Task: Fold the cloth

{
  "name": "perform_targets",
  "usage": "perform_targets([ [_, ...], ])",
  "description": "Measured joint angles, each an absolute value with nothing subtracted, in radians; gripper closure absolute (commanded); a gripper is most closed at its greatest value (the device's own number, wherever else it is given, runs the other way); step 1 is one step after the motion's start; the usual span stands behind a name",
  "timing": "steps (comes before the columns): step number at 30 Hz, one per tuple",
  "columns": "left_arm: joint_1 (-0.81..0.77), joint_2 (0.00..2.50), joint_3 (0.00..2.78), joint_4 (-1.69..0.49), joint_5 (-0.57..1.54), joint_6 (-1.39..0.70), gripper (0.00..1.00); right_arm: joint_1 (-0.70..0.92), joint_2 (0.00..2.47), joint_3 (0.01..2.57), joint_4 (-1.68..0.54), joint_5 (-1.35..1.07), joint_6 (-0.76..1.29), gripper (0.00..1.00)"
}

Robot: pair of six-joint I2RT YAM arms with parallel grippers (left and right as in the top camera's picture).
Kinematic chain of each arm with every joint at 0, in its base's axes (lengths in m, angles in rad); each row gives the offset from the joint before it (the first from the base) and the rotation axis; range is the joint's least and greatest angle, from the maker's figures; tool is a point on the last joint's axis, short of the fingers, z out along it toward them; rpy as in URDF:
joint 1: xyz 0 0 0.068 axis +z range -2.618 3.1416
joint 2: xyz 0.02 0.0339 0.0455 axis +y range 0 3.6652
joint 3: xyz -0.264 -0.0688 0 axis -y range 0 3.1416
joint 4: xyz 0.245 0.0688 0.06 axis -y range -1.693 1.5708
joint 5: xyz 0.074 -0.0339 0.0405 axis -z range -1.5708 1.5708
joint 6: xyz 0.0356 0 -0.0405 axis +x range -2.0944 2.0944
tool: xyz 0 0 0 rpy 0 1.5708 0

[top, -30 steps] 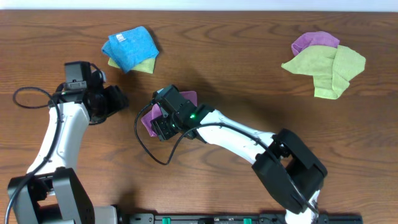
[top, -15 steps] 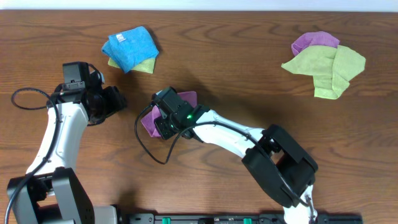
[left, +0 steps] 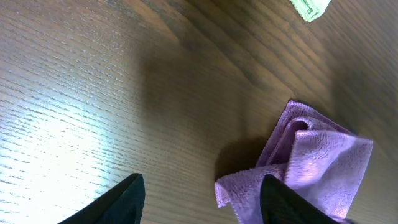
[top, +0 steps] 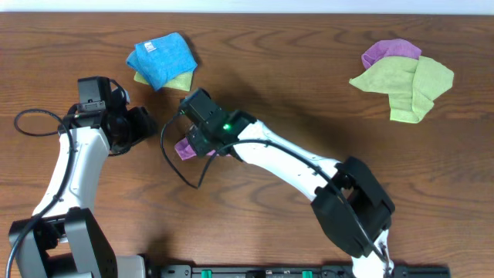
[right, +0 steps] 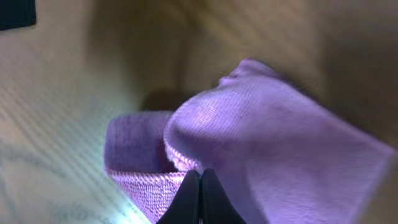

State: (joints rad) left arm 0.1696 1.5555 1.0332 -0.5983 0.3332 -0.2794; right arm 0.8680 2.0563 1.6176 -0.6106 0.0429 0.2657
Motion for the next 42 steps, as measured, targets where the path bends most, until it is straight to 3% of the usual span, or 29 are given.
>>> perform_targets([
  [10,0.17,1.555,1.033,-0.577,0.352,-0.279,0.39,0.822,1.992,1.65,-0.778,0.294,0.268,0.99],
  [21,0.17,1.555,1.033,-0.518,0.435,-0.28,0.39,0.55,1.828,1.659,-1.105,0.477,0.396,0.98],
  [23,0.17,1.555,1.033,-0.511,0.445,-0.28,0.39,0.51,1.828,1.658,-1.176,0.49,0.448,0.84],
  [30,0.17,1.555,1.033,-0.493,0.461,-0.28,0.39,0.436,1.828,1.658,-1.247,0.525,0.575,0.51],
  [36,0.17,1.555,1.033,-0.492,0.465,-0.28,0.38,0.435,1.828,1.658,-1.239,0.528,0.597,0.4],
  [42,0.17,1.555,1.033,-0.49,0.467,-0.28,0.33,0.406,1.828,1.631,-1.084,0.45,0.537,0.39],
])
